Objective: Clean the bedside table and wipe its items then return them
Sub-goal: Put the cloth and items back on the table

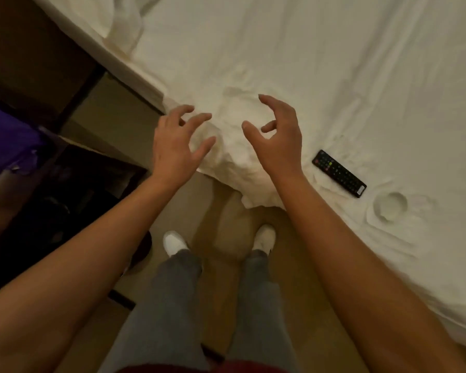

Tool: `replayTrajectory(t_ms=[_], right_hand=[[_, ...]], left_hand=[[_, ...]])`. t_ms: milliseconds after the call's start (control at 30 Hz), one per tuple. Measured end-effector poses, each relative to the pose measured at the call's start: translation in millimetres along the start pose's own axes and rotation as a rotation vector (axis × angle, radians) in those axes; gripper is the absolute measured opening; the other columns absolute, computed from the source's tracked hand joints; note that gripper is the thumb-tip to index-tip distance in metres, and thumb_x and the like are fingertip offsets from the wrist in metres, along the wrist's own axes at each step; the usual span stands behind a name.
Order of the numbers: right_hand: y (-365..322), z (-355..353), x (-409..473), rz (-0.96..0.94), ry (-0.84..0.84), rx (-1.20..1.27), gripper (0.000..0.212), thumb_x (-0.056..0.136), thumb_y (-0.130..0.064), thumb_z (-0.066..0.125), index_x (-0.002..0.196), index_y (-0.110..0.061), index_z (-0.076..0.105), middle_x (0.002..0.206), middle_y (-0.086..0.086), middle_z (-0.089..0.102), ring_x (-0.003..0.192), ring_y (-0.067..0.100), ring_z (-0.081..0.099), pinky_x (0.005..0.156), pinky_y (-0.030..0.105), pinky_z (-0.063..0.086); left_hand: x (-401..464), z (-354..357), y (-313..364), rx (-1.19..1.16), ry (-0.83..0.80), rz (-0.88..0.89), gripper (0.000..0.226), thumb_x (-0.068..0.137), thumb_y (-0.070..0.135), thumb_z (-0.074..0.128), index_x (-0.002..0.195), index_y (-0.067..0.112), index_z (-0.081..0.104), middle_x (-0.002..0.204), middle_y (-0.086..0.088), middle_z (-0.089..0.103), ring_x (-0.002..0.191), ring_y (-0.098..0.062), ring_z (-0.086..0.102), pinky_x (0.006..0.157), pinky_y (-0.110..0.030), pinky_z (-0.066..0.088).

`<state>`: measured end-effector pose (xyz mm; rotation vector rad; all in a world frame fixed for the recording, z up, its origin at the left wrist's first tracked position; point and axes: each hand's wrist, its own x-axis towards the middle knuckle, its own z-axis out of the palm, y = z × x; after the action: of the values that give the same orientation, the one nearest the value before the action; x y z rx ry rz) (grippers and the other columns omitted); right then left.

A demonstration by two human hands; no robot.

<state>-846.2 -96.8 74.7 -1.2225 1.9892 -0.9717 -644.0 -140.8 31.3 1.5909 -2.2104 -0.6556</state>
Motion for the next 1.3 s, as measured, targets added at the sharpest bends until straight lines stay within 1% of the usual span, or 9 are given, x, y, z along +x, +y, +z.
replayTrajectory(t_ms=[167,300,433,500,600,667,833,1000,1300], right_hand=[[76.0,-95.3,-10.4,0.112,0.094,0.014,0.051,0.085,-0.039,0.074,0.133,-0.036,0.059,0.132,-0.012,0.056,0.081,0.006,0.062,0.077,0.013,0.049],[136.1,-160.7,-20.8,0.211,0.158,-0.004,0.050,0.085,-0.033,0.076,0.132,-0.032,0.061,0.127,-0.011,0.057,0.076,0.008,0.062,0.074,0.008,0.047],[188.0,-210.5,-31.2,0.274,0.200,-0.026,0.049,0.085,-0.034,0.074,0.132,-0.034,0.060,0.128,-0.011,0.057,0.082,0.003,0.060,0.073,0.007,0.044],[212.7,-229.1,-36.2,0.319,0.225,-0.038,0.049,0.084,-0.034,0.074,0.132,-0.033,0.061,0.130,-0.010,0.057,0.093,0.005,0.061,0.078,0.008,0.043],[247.4,-247.5,-43.3,0.380,0.247,-0.125,0.047,0.084,-0.032,0.074,0.130,-0.028,0.064,0.135,-0.005,0.059,0.122,0.016,0.055,0.095,0.011,0.034],[265.3,-254.2,-46.9,0.424,0.242,-0.188,0.048,0.082,-0.031,0.074,0.129,-0.026,0.065,0.137,-0.002,0.058,0.130,0.020,0.050,0.100,0.014,0.031],[294.4,-262.8,-62.5,0.531,0.200,-0.251,0.055,0.079,-0.034,0.074,0.133,-0.026,0.061,0.144,0.002,0.052,0.134,0.025,0.046,0.110,0.043,0.042],[313.3,-263.5,-73.5,0.532,0.125,-0.326,0.062,0.079,-0.042,0.077,0.135,-0.021,0.058,0.144,0.004,0.052,0.132,0.029,0.048,0.107,0.044,0.042],[321.2,-262.9,-69.5,0.532,0.027,-0.423,0.087,0.078,-0.052,0.079,0.151,-0.026,0.040,0.154,0.005,0.043,0.140,0.030,0.041,0.110,0.048,0.040]], left_hand=[[5.3,68.4,96.2,-0.012,-0.114,0.102,0.047,0.092,0.049,0.067,0.135,0.029,0.063,0.143,-0.004,0.052,0.117,-0.027,0.052,0.099,-0.042,0.046],[12.0,117.9,166.9,0.012,-0.191,0.190,0.050,0.090,0.045,0.070,0.136,0.026,0.063,0.142,-0.006,0.055,0.120,-0.030,0.053,0.099,-0.045,0.045],[19.2,158.5,215.7,0.041,-0.277,0.269,0.052,0.089,0.045,0.071,0.136,0.025,0.062,0.142,-0.004,0.056,0.126,-0.032,0.051,0.101,-0.044,0.043],[20.8,176.0,231.4,0.072,-0.325,0.313,0.054,0.086,0.043,0.073,0.136,0.025,0.061,0.142,-0.004,0.056,0.129,-0.032,0.050,0.103,-0.045,0.043],[19.2,199.7,247.8,0.136,-0.393,0.389,0.056,0.085,0.040,0.075,0.136,0.024,0.061,0.143,-0.005,0.056,0.135,-0.033,0.046,0.108,-0.049,0.041],[16.6,213.3,255.3,0.203,-0.452,0.437,0.056,0.086,0.040,0.073,0.137,0.024,0.059,0.146,-0.006,0.054,0.142,-0.034,0.041,0.113,-0.052,0.036],[12.9,235.6,271.9,0.278,-0.557,0.506,0.057,0.087,0.040,0.073,0.139,0.023,0.058,0.144,-0.006,0.056,0.140,-0.035,0.041,0.113,-0.054,0.035],[15.2,248.3,283.3,0.300,-0.582,0.526,0.054,0.089,0.038,0.072,0.138,0.022,0.059,0.135,-0.005,0.060,0.133,-0.035,0.046,0.108,-0.051,0.037],[17.1,256.7,275.6,0.380,-0.602,0.587,0.054,0.090,0.035,0.071,0.140,0.019,0.057,0.130,-0.010,0.062,0.131,-0.036,0.047,0.109,-0.050,0.036]])
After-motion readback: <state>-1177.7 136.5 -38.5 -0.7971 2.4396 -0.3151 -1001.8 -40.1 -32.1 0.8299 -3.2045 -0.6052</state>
